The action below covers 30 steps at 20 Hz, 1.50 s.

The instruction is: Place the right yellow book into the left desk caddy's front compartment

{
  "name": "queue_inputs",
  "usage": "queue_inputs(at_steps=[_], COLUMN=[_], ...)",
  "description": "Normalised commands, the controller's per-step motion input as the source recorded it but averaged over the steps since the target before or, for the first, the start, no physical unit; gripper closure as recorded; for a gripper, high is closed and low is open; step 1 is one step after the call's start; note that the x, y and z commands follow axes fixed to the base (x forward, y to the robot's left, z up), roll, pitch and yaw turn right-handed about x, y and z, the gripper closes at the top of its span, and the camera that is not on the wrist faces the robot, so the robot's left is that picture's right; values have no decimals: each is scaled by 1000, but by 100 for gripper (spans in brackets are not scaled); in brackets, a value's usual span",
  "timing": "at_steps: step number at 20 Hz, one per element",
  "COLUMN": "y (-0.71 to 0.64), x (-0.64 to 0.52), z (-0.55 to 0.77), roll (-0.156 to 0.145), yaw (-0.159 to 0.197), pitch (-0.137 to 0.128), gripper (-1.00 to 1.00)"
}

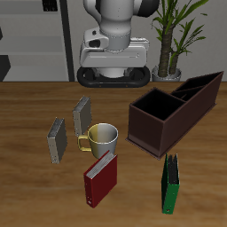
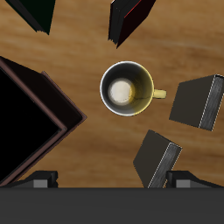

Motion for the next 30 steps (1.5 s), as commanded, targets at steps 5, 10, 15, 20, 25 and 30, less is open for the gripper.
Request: queue_inputs(at_steps=[5,10,15,20,25,30], y=[-419,-541,-499,-443,-362,-219], x=[230,250,237,179,124,98], z=[-24,15,16,-22,-32,-66], roll=[0,-54,-5,18,-2,-5], yaw=[0,-42,-5,-7,3,9], pitch=[12,-4,-20,-49,-20,-27], gripper=[-100,-100,-100,-100,-100,-100])
